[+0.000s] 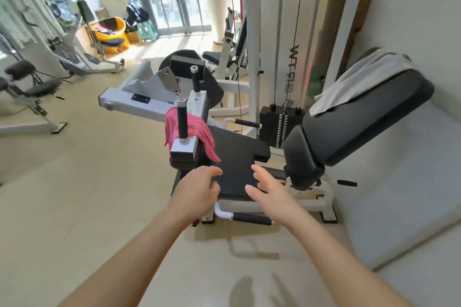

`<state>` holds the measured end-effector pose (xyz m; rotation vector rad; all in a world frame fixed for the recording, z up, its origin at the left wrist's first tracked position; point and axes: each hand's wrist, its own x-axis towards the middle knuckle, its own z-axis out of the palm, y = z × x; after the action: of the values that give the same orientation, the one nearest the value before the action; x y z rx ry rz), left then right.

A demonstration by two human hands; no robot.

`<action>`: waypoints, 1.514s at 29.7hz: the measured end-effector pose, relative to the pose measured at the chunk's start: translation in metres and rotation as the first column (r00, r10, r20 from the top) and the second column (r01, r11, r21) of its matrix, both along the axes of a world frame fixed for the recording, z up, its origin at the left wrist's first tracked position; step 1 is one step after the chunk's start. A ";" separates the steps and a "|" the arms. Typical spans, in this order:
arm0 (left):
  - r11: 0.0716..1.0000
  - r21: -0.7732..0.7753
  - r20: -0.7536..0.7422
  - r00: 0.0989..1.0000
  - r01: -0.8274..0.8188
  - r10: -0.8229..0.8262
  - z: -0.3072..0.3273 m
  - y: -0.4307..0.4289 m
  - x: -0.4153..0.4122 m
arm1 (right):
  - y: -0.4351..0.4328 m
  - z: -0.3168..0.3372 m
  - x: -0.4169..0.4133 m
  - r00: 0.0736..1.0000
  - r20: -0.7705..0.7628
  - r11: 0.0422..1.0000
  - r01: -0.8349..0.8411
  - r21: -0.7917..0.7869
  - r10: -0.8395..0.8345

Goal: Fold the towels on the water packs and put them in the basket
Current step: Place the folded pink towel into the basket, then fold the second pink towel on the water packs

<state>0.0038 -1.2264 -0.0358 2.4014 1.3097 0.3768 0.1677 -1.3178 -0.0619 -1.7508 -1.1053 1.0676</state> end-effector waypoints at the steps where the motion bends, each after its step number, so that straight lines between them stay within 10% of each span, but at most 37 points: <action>1: 0.999 0.002 0.015 0.999 -0.033 0.032 -0.003 0.017 -0.002 | 0.021 -0.002 0.000 1.000 -0.004 1.000 -0.026 -0.009 0.026; 10: 0.935 -0.033 0.124 0.926 -0.354 0.355 -0.025 0.227 -0.043 | 0.222 -0.033 0.000 0.991 -0.128 0.997 -0.044 -0.059 0.036; 19: 0.932 -0.352 -0.209 0.978 -0.085 0.010 -0.084 0.368 -0.045 | 0.366 -0.075 -0.011 0.976 -0.213 0.960 -0.010 -0.278 -0.051; 26: 0.815 -0.575 0.163 0.986 0.064 0.038 -0.041 0.425 -0.030 | 0.410 -0.048 0.013 0.994 -0.029 0.945 0.093 -0.314 -0.107; 31: 0.779 -0.581 0.339 0.940 0.235 -0.031 0.045 0.450 0.027 | 0.430 0.020 0.036 0.881 -0.465 0.979 -0.158 -0.129 0.081; 41: 0.227 -0.712 0.619 0.746 0.665 -0.245 0.163 0.376 0.108 | 0.322 0.089 0.098 0.828 -0.561 0.906 0.245 0.344 -0.011; 45: 0.506 -0.468 0.485 0.690 0.724 -0.538 0.165 0.307 0.138 | 0.221 0.103 0.118 0.854 -0.450 0.831 0.438 0.344 -0.263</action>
<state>0.1417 -0.9190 0.1292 1.9353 0.2417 0.0209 0.2859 -1.0966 0.0414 -1.2490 -0.6616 0.8023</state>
